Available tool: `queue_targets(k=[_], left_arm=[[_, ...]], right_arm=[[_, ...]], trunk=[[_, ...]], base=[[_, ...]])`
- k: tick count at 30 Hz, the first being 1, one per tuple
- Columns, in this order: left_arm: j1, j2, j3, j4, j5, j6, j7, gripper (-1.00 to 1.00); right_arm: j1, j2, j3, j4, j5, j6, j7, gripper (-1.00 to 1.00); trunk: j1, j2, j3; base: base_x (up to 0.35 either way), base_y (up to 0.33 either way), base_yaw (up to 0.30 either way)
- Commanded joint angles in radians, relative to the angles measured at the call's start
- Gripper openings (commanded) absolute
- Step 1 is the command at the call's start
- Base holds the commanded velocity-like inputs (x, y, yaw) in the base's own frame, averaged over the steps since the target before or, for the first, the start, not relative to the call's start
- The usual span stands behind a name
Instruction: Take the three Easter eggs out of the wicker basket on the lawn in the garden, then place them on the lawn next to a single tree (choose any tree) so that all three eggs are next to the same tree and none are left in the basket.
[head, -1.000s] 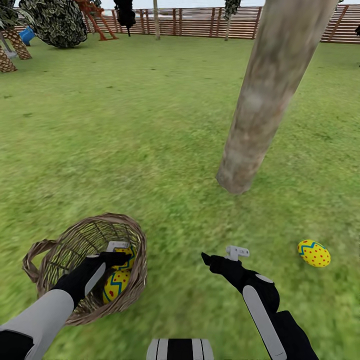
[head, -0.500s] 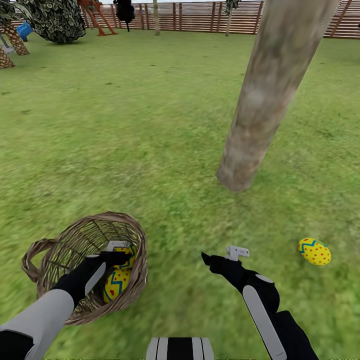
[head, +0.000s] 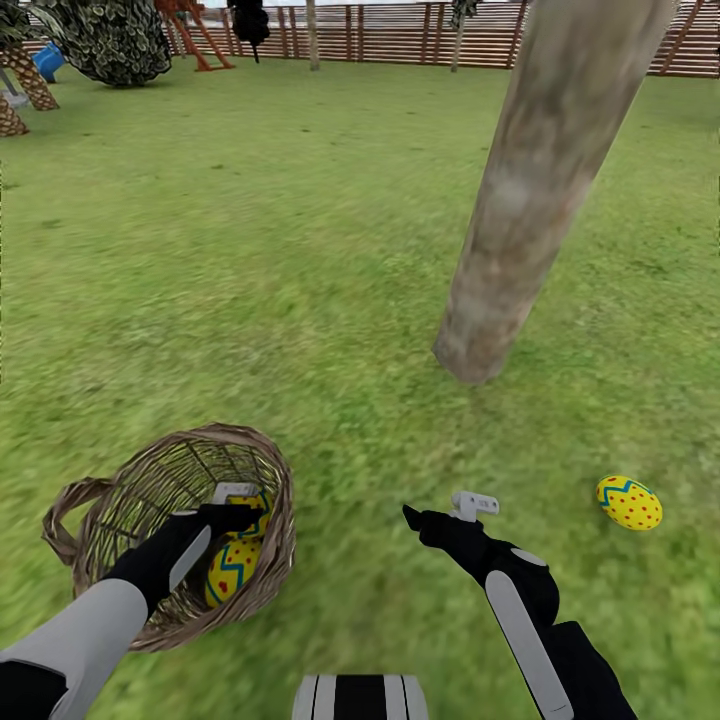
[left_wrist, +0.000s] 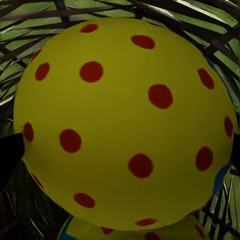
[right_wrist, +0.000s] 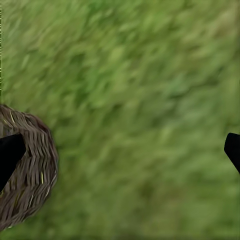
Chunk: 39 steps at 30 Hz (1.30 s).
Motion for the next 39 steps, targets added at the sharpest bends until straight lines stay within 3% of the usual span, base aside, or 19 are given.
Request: queue_targets(k=[1, 12, 21, 34, 39], left_arm=[[0.000, 0.001, -0.005, -0.001, 0.004, 0.005, 0.000, -1.00], [0.000, 0.001, -0.005, -0.001, 0.004, 0.006, -0.001, -1.00], [0.000, 0.001, -0.005, -0.001, 0.004, 0.007, -0.002, -1.00], [0.000, 0.003, -0.005, -0.001, 0.004, 0.010, -0.003, -1.00], [0.000, 0.003, -0.005, 0.002, 0.002, 0.015, -0.003, -1.00]], right_arm=[[-0.001, 0.000, 0.001, -0.001, -0.010, 0.003, -0.010, 1.00], [-0.001, 0.000, 0.001, -0.001, -0.010, 0.003, -0.010, 1.00], [-0.001, 0.000, 0.001, -0.001, -0.010, 0.003, -0.010, 1.00], [-0.001, 0.000, 0.001, -0.001, -0.010, 0.003, -0.010, 1.00], [-0.001, 0.000, 0.002, -0.001, -0.010, 0.003, -0.010, 1.00]], trunk=[[-0.001, 0.000, 0.003], [-0.001, 0.000, 0.007], [-0.004, 0.002, 0.034], [-0.005, 0.002, 0.038], [-0.006, 0.003, 0.050]], base=[[0.000, 0.000, 0.000], [0.000, 0.000, 0.000], [0.000, 0.000, 0.000], [0.000, 0.000, 0.000], [0.000, 0.000, 0.000]])
